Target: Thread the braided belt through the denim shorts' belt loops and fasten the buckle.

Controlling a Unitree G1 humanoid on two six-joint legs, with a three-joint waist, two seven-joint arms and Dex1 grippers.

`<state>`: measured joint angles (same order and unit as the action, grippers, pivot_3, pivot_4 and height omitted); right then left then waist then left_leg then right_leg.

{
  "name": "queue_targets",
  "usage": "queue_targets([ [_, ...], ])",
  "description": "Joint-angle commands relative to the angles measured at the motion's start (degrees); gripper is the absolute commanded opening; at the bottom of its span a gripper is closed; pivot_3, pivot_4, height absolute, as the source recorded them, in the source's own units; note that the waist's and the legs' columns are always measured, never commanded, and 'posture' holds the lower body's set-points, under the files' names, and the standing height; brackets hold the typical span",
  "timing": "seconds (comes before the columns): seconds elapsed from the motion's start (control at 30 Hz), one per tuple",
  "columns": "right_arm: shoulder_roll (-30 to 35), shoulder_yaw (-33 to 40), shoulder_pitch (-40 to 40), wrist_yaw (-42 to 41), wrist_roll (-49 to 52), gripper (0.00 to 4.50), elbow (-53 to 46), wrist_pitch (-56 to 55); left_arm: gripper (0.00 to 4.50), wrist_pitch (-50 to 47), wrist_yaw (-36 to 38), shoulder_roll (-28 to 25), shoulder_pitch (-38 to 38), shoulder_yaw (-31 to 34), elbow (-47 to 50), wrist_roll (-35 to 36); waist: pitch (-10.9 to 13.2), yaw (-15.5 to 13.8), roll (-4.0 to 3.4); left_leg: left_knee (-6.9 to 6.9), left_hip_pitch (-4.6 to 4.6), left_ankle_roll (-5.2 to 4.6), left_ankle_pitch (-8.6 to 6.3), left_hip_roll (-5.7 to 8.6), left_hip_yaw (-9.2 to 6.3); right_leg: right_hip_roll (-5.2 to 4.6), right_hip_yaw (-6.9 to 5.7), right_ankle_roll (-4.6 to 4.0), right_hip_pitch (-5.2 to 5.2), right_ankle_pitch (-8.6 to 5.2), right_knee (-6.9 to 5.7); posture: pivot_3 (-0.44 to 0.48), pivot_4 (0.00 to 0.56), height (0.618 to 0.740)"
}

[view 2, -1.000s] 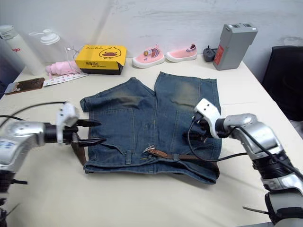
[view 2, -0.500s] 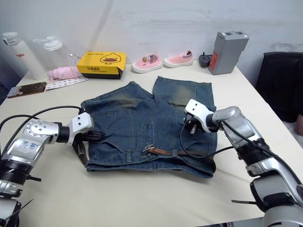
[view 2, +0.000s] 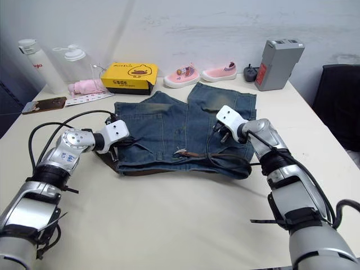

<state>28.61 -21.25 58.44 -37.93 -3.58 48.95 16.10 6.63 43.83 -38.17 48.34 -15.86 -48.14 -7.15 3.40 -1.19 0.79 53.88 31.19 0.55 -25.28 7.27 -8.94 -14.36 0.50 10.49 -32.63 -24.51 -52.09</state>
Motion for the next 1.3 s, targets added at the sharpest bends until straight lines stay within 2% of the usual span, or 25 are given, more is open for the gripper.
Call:
queue_targets([
  [0.03, 1.1, 1.8, 0.9, 2.1, -3.1, 0.0, 3.8, -1.1, 0.01, -2.0, 1.0, 0.1, -1.9, 0.3, -3.8, -1.8, 0.0, 0.0, -0.05, 0.01, 0.02, 0.0, 0.0, 0.03, -0.02, 0.0, 0.0, 0.0, 0.0, 0.0, 0.01, 0.0, 0.15, 0.618],
  [0.13, 1.2, 3.3, 0.7, 2.6, -2.8, 0.0, 2.3, -0.6, 0.01, -2.8, 1.4, -0.2, -2.8, 1.8, -2.1, -0.9, 0.1, 0.0, -0.09, 0.02, 0.03, 0.0, 0.0, 0.07, -0.1, 0.01, 0.0, 0.01, 0.01, 0.0, -0.02, 0.0, 0.15, 0.618],
  [0.17, 1.3, 3.9, 0.5, 2.8, -2.8, 0.53, 1.5, -0.5, 0.0, -3.2, 1.6, -0.3, -3.2, 2.5, -1.4, -0.5, 0.1, 0.0, -0.1, 0.02, 0.04, 0.0, 0.0, 0.07, -0.11, 0.01, 0.0, 0.01, 0.0, 0.0, -0.01, 0.0, 0.15, 0.618],
  [0.2, 1.5, 5.6, -0.2, 1.5, -0.9, 0.83, -1.2, 1.1, 0.57, -4.7, 1.9, -0.6, -3.8, 4.1, 0.9, 0.9, 0.1, 0.1, -0.11, 0.02, 0.05, 0.0, 0.0, 0.07, -0.12, 0.01, 0.01, 0.01, 0.0, 0.0, -0.02, 0.0, 0.15, 0.618],
  [0.27, 2.0, 8.4, -1.6, -0.8, 2.2, 1.42, -6.9, 4.1, 0.94, -7.0, 1.9, -1.6, -5.1, 6.5, 5.5, 2.5, 0.1, 0.3, -0.14, 0.02, 0.06, 0.0, 0.0, 0.06, -0.13, 0.01, 0.02, 0.01, -0.02, 0.0, -0.03, 0.0, 0.15, 0.618],
  [0.33, 3.1, 11.4, -4.1, -3.3, 5.3, 2.16, -16.0, 9.0, 1.72, -10.2, 0.3, -3.3, -7.0, 9.3, 12.2, 3.1, 0.2, 1.4, -0.19, -0.02, 0.14, 0.01, -0.02, 0.05, -0.25, 0.07, 0.01, 0.01, -0.06, 0.0, -0.01, 0.0, 0.15, 0.618],
  [0.37, 3.5, 12.4, -5.2, -3.9, 6.2, 2.69, -19.6, 11.0, 2.15, -11.7, -0.1, -3.8, -7.9, 10.2, 14.9, 3.3, 0.3, 1.7, -0.23, -0.05, 0.17, 0.05, -0.02, 0.06, -0.33, 0.12, 0.02, 0.01, -0.07, 0.0, 0.01, 0.0, 0.15, 0.618],
  [0.5, 5.9, 18.6, -12.0, -9.1, 16.5, 4.46, -43.5, 23.5, 3.76, -25.8, -1.5, -6.6, -13.8, 19.6, 36.4, 9.1, 0.4, 3.3, -0.18, -0.36, 0.17, 0.23, 0.01, 0.13, -0.47, 0.15, 0.1, 0.06, -0.16, 0.03, 0.44, 0.0, 0.15, 0.618],
  [0.6, 6.8, 23.9, -17.9, -12.5, 27.1, 4.46, -60.1, 30.7, 3.76, -43.8, -5.5, -6.8, -19.7, 30.9, 53.9, 14.2, 0.5, 3.8, 0.05, -0.61, 0.11, 0.23, 0.01, 0.11, -0.64, 0.16, 0.13, 0.13, -0.13, 0.07, 0.87, 0.0, 0.15, 0.618],
  [0.7, 7.1, 26.5, -21.1, -14.2, 33.4, 4.46, -67.8, 33.5, 3.76, -56.9, -10.1, -5.2, -24.1, 38.4, 62.3, 15.2, 0.6, 3.9, 0.06, -0.82, -0.11, 0.25, 0.02, 0.09, -0.8, 0.27, 0.13, 0.22, 0.09, 0.11, 1.46, 0.0, 0.15, 0.618],
  [0.77, 7.2, 27.1, -22.7, -13.7, 36.4, 4.46, -71.8, 35.8, 3.76, -70.3, -15.2, -1.9, -24.9, 45.0, 67.5, 15.0, 0.6, 3.5, 0.01, -0.84, -0.12, 0.25, 0.01, 0.1, -0.8, 0.27, 0.15, 0.23, 0.1, 0.11, 1.59, 0.0, 0.15, 0.618],
  [0.87, 7.4, 26.9, -24.3, -12.5, 38.7, 4.46, -74.6, 37.7, 3.76, -82.8, -18.1, -0.5, -25.4, 49.0, 72.0, 15.3, 0.9, 2.5, 0.38, -0.74, -0.09, 0.36, 0.07, 0.09, -0.77, 0.38, 0.15, 0.23, 0.11, 0.12, 1.71, 0.0, 0.15, 0.618],
  [1.03, 6.7, 25.4, -26.1, -10.5, 40.5, 4.46, -76.7, 38.3, 3.76, -91.1, -21.0, 1.7, -24.6, 50.8, 72.4, 15.8, 1.0, 0.1, 0.44, -0.72, -0.06, 0.43, 0.12, 0.0, -0.84, 0.54, 0.14, 0.26, 0.1, 0.13, 1.7, 0.0, 0.15, 0.618],
  [1.17, 7.0, 23.7, -26.3, -9.5, 40.1, 4.46, -77.2, 37.6, 3.76, -91.1, -23.3, 4.9, -22.0, 50.8, 68.9, 16.3, 1.1, -0.8, 0.52, -0.69, -0.02, 0.74, 0.27, 0.0, -0.83, 0.52, 0.15, 0.25, 0.05, 0.13, 1.63, 0.0, 0.15, 0.618],
  [1.3, 8.2, 21.8, -27.6, -9.9, 38.9, 4.46, -78.2, 35.9, 3.76, -88.8, -26.7, 10.6, -15.6, 51.4, 61.3, 16.9, 1.1, -1.0, 0.6, -0.69, -0.01, 0.78, 0.26, 0.0, -0.82, 0.53, 0.15, 0.25, 0.04, 0.14, 1.65, 0.0, 0.15, 0.618],
])
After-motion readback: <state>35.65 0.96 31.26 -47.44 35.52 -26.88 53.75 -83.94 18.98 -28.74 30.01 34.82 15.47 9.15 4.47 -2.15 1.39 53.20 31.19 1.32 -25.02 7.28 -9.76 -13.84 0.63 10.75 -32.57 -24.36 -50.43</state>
